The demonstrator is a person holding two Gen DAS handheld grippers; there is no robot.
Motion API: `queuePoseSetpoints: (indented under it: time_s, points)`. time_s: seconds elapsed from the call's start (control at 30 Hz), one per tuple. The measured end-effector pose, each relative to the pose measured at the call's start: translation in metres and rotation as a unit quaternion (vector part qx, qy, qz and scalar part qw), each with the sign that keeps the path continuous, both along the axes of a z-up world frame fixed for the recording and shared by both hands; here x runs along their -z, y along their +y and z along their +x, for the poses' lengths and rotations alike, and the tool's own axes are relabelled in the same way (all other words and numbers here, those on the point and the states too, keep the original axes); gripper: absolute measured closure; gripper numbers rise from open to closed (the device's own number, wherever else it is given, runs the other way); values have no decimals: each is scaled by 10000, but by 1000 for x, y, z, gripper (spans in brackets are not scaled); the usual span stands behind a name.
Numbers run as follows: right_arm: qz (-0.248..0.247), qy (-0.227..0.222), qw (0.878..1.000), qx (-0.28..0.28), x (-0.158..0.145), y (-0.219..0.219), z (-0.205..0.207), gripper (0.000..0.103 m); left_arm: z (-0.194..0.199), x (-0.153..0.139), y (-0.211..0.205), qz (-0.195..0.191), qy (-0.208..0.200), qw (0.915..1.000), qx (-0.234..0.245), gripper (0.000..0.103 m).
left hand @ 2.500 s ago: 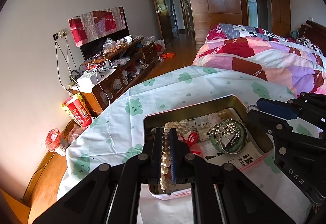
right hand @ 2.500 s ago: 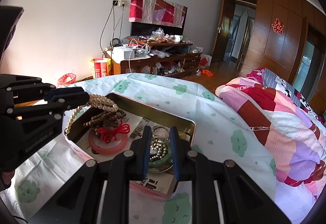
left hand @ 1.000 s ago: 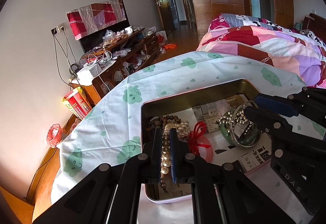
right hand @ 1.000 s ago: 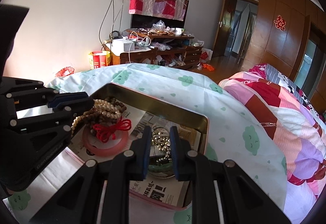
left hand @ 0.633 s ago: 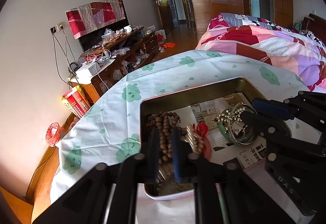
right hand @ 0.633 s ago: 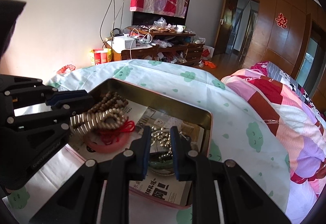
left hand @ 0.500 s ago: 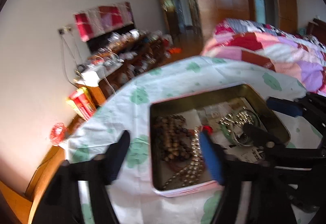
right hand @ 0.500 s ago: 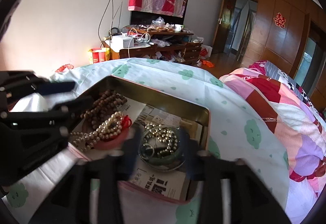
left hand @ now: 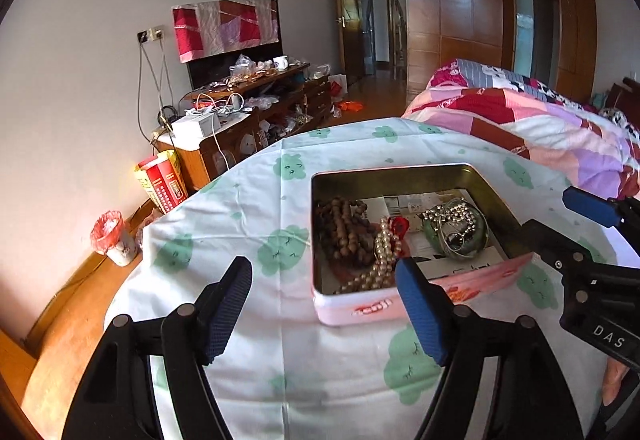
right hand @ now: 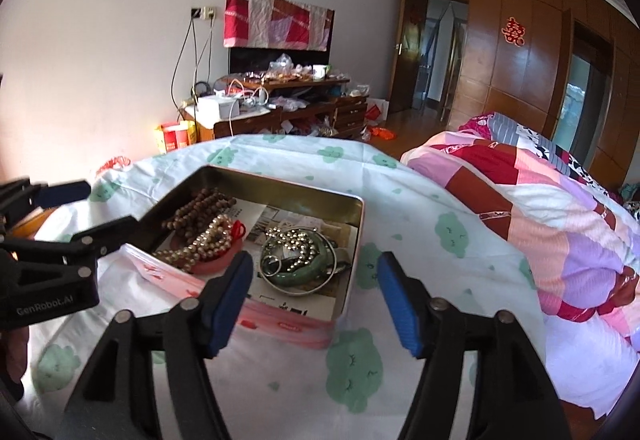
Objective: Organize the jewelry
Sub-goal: 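Withdraw both tools from the tin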
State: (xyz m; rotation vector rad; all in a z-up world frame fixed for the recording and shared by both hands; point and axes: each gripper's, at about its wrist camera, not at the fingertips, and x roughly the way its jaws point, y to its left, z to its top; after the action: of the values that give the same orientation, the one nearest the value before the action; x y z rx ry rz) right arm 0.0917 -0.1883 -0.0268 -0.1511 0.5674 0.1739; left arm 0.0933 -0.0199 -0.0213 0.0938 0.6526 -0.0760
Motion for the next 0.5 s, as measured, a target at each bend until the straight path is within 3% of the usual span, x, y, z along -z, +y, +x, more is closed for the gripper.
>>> queuePoseSetpoints:
  time_s: [0.5]
  points:
    - [178, -221, 9996, -43, -10, 1, -19, 30, -14, -6, 8, 24, -44, 9998, -171, 28]
